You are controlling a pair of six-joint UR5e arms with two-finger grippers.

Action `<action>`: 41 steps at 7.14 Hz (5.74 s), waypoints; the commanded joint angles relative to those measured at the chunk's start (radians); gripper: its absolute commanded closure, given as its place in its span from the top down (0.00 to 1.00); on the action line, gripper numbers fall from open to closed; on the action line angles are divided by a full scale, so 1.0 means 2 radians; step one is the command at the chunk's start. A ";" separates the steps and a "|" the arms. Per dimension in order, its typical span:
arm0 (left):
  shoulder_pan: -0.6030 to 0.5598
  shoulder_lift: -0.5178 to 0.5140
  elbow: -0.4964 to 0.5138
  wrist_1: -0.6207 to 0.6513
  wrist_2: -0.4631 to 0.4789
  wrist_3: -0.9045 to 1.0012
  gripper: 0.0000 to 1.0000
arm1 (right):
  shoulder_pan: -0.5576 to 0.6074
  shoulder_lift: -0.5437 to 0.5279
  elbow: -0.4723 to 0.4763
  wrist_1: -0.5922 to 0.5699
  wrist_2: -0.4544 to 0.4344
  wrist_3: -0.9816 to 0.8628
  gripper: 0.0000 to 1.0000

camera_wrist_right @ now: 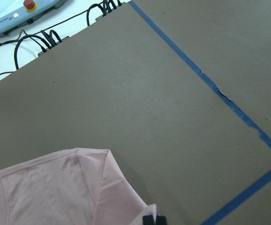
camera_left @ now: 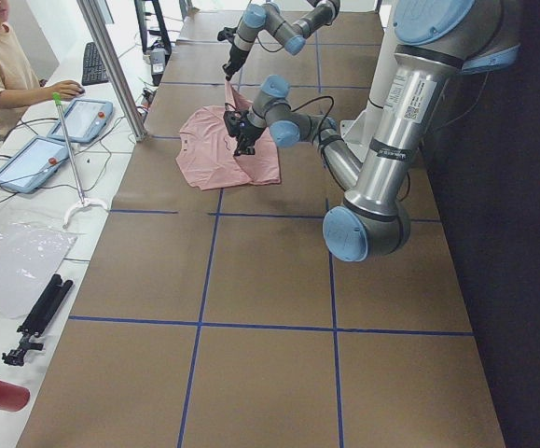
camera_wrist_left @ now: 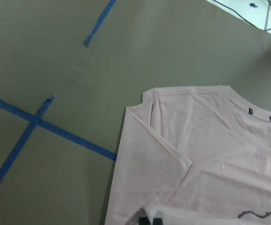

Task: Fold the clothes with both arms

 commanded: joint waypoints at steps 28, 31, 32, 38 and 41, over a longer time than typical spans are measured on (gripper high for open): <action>-0.021 -0.068 0.184 -0.181 -0.006 0.008 0.36 | -0.099 -0.139 0.032 0.134 0.029 0.079 0.59; -0.021 -0.069 0.184 -0.180 -0.006 0.007 0.36 | -0.103 -0.140 0.041 0.133 0.029 0.086 0.00; -0.021 -0.069 0.184 -0.180 -0.006 0.007 0.36 | -0.108 -0.154 0.055 0.133 0.028 0.086 0.00; -0.019 -0.073 0.164 -0.179 -0.009 -0.015 0.36 | -0.259 -0.328 0.297 0.131 0.030 0.112 0.00; -0.014 -0.067 0.130 -0.179 -0.063 -0.040 0.36 | -0.411 -0.383 0.337 0.132 0.050 0.113 0.06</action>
